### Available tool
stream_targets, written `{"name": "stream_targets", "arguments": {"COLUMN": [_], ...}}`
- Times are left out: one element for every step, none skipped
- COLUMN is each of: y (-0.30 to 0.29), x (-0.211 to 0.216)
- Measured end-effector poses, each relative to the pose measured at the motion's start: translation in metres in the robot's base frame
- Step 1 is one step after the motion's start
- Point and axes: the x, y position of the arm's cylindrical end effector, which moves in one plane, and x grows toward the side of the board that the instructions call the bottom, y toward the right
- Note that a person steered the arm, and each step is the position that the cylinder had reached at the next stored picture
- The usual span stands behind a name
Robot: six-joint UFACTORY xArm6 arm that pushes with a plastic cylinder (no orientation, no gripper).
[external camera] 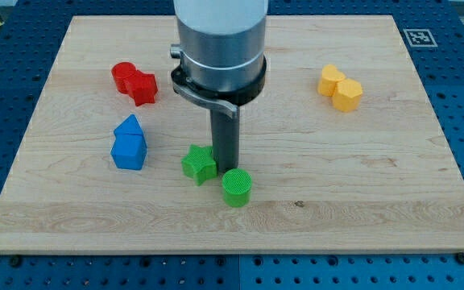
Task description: Push the green star into the blue cube
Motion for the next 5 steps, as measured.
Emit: {"name": "stream_targets", "arguments": {"y": [-0.009,-0.042,-0.058,-0.056,-0.045], "x": [0.015,0.015,0.01,0.008,0.007]}}
